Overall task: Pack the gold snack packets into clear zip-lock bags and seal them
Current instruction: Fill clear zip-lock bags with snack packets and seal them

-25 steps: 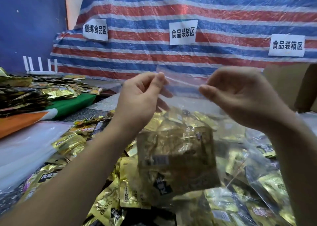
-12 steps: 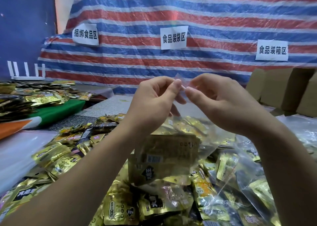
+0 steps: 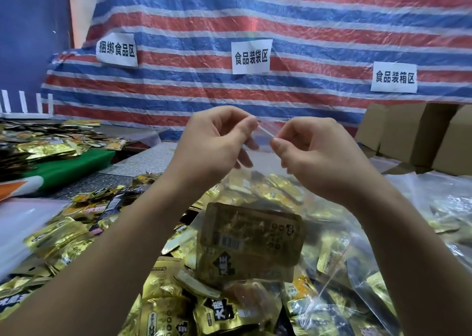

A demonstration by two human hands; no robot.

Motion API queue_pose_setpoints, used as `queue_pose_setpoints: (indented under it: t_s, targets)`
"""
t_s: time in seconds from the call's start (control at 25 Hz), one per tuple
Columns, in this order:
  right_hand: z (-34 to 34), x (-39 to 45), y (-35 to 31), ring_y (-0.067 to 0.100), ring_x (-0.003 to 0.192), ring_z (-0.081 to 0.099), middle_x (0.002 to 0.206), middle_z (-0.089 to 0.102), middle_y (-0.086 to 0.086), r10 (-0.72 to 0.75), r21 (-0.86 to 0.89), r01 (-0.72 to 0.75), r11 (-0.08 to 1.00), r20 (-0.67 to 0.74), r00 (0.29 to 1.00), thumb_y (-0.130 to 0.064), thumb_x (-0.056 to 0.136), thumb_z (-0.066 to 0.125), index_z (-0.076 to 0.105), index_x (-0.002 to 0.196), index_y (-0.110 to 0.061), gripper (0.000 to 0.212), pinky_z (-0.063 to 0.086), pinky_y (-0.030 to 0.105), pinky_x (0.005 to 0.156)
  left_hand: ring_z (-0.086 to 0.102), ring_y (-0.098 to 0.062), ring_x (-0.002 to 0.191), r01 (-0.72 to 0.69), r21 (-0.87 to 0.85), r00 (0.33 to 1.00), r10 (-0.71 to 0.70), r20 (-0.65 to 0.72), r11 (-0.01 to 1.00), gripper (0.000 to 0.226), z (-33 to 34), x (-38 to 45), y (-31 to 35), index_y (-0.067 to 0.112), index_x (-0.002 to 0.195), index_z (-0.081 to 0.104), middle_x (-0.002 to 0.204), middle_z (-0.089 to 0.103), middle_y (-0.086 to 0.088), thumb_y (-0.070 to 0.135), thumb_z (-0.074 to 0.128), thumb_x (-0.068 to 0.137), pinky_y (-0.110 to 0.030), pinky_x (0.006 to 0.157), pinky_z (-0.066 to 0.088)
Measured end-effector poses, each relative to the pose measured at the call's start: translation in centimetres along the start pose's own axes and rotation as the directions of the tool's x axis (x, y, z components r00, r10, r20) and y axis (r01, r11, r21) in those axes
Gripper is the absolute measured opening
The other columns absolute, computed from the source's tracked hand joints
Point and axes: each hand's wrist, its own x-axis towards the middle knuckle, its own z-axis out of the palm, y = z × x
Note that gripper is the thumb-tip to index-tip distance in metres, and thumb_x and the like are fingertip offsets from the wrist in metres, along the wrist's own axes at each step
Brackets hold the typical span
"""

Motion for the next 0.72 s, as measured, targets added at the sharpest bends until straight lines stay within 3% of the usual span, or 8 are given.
queue_pose_setpoints:
  t_s: [0.12,0.36,0.56,0.72]
  targets:
    - [0.2,-0.1,-0.2,0.014,0.064,0.061,0.067,0.064,-0.004,-0.010,0.038,0.010,0.999,0.007,1.000,-0.029,0.096,0.062,0.065,0.078,-0.025,0.018,0.049,0.031,0.056,0.069,-0.013,0.057,-0.034,0.080,0.999,0.031,0.036,0.996,0.014,-0.1,0.0,0.2,0.019,0.090,0.069,0.072,0.071,0.003,0.027,0.060,0.096,-0.018,0.050,0.048]
    - [-0.3,-0.3,-0.9,0.020,0.066,0.063,0.070,0.066,0.001,-0.037,0.114,0.043,0.993,-0.049,0.998,-0.029,0.095,0.061,0.066,0.082,-0.025,0.015,0.050,0.039,0.061,0.066,-0.012,0.058,-0.138,0.113,0.990,0.135,0.033,0.984,0.013,0.1,-0.4,1.0,0.024,0.086,0.070,0.073,0.070,0.005,0.018,0.063,0.095,-0.015,0.052,0.046]
    - [-0.7,-0.5,-2.1,0.014,0.067,0.066,0.071,0.068,-0.003,-0.091,0.149,0.113,0.982,-0.147,0.985,-0.027,0.094,0.064,0.068,0.081,-0.025,0.014,0.053,0.031,0.059,0.065,-0.011,0.057,-0.171,0.109,0.985,0.173,-0.006,0.979,0.017,0.0,-0.5,2.3,0.016,0.085,0.071,0.072,0.069,0.003,0.015,0.060,0.097,-0.014,0.050,0.045]
    - [-0.6,-0.8,-2.7,0.013,0.068,0.067,0.071,0.069,-0.005,-0.086,0.166,0.116,0.979,-0.181,0.980,-0.024,0.094,0.065,0.068,0.081,-0.024,0.013,0.055,0.031,0.060,0.064,-0.017,0.060,-0.210,0.173,0.975,0.218,-0.032,0.962,0.019,0.2,-0.9,3.0,0.013,0.085,0.070,0.072,0.068,0.003,0.015,0.057,0.099,-0.034,0.052,0.051]
